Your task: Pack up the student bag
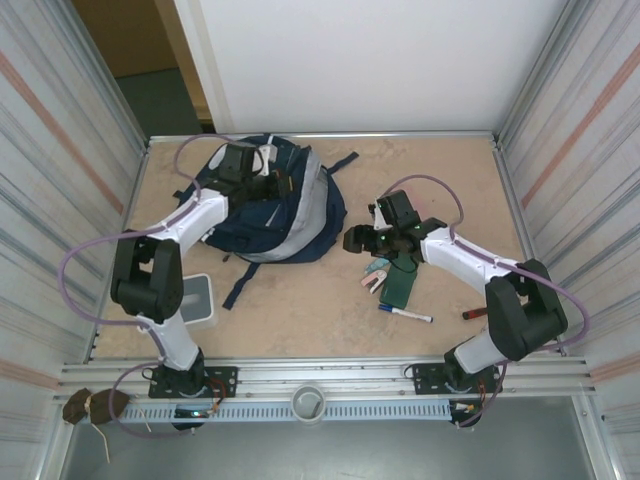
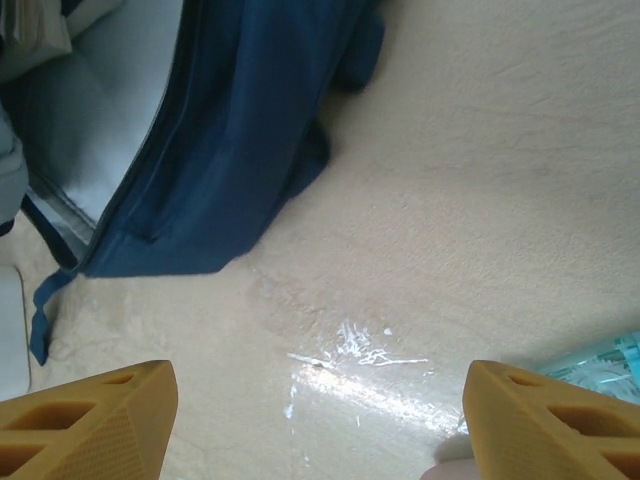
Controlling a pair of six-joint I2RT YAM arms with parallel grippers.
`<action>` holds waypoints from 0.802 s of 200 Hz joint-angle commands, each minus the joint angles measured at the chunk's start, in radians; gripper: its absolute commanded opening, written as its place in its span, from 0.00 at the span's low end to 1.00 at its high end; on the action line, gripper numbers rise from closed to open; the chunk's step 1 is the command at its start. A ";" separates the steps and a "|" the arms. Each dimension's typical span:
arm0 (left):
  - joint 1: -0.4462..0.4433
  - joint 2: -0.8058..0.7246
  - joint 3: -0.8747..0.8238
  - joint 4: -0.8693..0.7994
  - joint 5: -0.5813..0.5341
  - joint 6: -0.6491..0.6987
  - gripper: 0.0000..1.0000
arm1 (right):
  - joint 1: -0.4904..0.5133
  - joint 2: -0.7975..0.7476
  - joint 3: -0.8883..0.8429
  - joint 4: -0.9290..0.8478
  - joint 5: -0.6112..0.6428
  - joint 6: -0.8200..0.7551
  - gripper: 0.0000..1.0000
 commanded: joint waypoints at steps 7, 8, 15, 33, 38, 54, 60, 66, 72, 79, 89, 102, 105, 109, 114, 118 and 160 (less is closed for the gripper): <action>-0.113 0.122 0.170 0.140 -0.089 -0.194 0.08 | -0.046 -0.078 0.031 -0.016 0.028 0.002 0.74; -0.116 0.127 0.177 0.139 -0.092 -0.195 0.10 | -0.047 -0.081 0.028 -0.018 0.030 0.002 0.74; -0.127 0.164 0.225 0.125 -0.089 -0.199 0.23 | -0.059 -0.101 0.017 -0.031 0.046 -0.005 0.73; -0.124 0.206 0.307 0.074 -0.026 -0.159 0.39 | -0.062 -0.132 -0.011 -0.035 0.073 -0.011 0.73; -0.121 0.198 0.309 0.056 -0.022 -0.128 0.43 | -0.052 -0.133 -0.017 -0.028 0.071 -0.011 0.72; -0.109 0.117 0.263 -0.005 -0.037 0.031 0.52 | -0.007 -0.119 -0.029 0.021 0.055 0.001 0.72; -0.104 0.075 0.227 -0.029 -0.058 0.104 0.54 | 0.015 -0.102 -0.029 0.048 0.040 0.013 0.72; -0.101 0.029 0.183 -0.051 -0.090 0.181 0.56 | 0.037 -0.077 -0.025 0.083 0.020 0.026 0.71; -0.098 -0.021 0.132 -0.068 -0.125 0.267 0.58 | 0.057 -0.046 -0.017 0.119 -0.005 0.041 0.71; -0.096 -0.078 0.074 -0.080 -0.172 0.370 0.60 | 0.073 -0.004 -0.002 0.159 -0.035 0.056 0.70; -0.096 -0.153 -0.029 -0.082 -0.222 0.538 0.61 | 0.087 0.059 0.030 0.193 -0.064 0.072 0.68; -0.097 -0.232 -0.151 -0.060 -0.279 0.758 0.62 | 0.091 0.149 0.084 0.230 -0.098 0.087 0.65; -0.098 -0.248 -0.179 -0.054 -0.294 0.805 0.62 | 0.090 0.168 0.097 0.234 -0.099 0.090 0.64; -0.099 -0.266 -0.214 -0.041 -0.313 0.866 0.62 | 0.087 0.196 0.116 0.239 -0.098 0.090 0.63; -0.099 -0.287 -0.257 -0.026 -0.335 0.934 0.62 | 0.084 0.228 0.138 0.237 -0.093 0.091 0.60; -0.098 -0.303 -0.291 -0.011 -0.348 0.985 0.62 | 0.078 0.254 0.158 0.230 -0.088 0.093 0.58; -0.094 -0.369 -0.542 0.056 -0.330 1.333 0.62 | -0.028 0.446 0.264 0.197 -0.068 0.119 0.35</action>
